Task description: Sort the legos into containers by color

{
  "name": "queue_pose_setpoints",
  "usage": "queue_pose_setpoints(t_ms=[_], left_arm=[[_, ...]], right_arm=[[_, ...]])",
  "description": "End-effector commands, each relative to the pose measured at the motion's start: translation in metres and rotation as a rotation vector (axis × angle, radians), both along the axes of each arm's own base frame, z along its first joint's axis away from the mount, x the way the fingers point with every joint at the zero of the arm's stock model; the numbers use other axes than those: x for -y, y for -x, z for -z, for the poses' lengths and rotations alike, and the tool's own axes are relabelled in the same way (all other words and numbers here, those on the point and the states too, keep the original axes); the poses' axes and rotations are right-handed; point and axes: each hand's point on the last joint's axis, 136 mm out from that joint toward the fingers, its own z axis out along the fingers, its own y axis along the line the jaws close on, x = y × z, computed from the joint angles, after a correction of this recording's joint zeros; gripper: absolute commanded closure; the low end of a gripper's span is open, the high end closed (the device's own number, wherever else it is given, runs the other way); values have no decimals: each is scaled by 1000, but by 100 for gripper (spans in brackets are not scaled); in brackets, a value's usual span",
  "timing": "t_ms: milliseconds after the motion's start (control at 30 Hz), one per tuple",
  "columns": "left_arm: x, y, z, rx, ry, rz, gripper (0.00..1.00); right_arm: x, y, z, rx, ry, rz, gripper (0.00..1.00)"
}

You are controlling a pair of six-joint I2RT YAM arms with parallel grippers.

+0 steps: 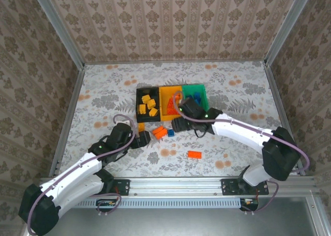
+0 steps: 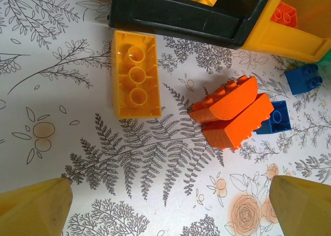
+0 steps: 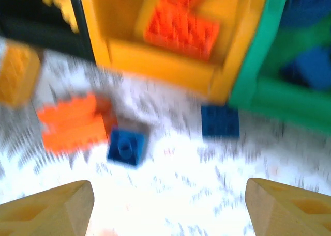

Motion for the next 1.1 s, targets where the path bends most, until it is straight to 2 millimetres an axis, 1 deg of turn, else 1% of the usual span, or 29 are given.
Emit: queue_pose_setpoints(t_ms=[0, 33, 67, 100, 167, 233, 267, 333, 400, 500, 567, 667, 733, 800, 933, 1067], left_arm=[[0, 1, 0, -8, 13, -5, 0], [-1, 1, 1, -9, 14, -7, 0], [-1, 1, 3, -13, 14, -10, 0], [-2, 1, 4, -15, 16, -13, 0], [-2, 2, 7, -21, 16, -14, 0], [-3, 3, 8, -25, 13, -15, 0], [-3, 3, 9, -26, 12, -15, 0], [-4, 3, 10, -30, 10, -19, 0], [-4, 3, 11, -30, 8, -20, 0], [-6, 4, 13, -35, 3, -24, 0], [-6, 4, 14, -36, 3, -24, 0], [-6, 4, 15, -35, 8, -25, 0], [-6, 3, 16, -36, 11, -28, 0], [-6, 4, 17, -36, 12, -28, 0], [-7, 4, 18, -41, 14, -29, 0], [-7, 5, 19, -45, 14, -30, 0]], right_arm=[[16, 48, 33, -171, -7, -14, 21], [19, 57, 43, -207, -7, -17, 21], [20, 63, 44, -213, -32, -20, 21], [23, 67, 51, -229, -26, -18, 21], [26, 73, 64, -250, -21, -19, 21], [25, 74, 68, -256, -33, -14, 21], [25, 77, 77, -283, -26, -11, 21], [24, 83, 84, -318, -40, -8, 21], [22, 93, 90, -364, -64, -13, 22], [18, 113, 96, -445, -91, -35, 22], [15, 128, 97, -481, -78, -62, 23], [12, 144, 95, -490, -30, -102, 25], [16, 146, 95, -464, 30, -113, 26], [25, 143, 96, -421, 119, -116, 28], [36, 136, 100, -336, 273, -142, 31], [32, 136, 108, -307, 337, -172, 35]])
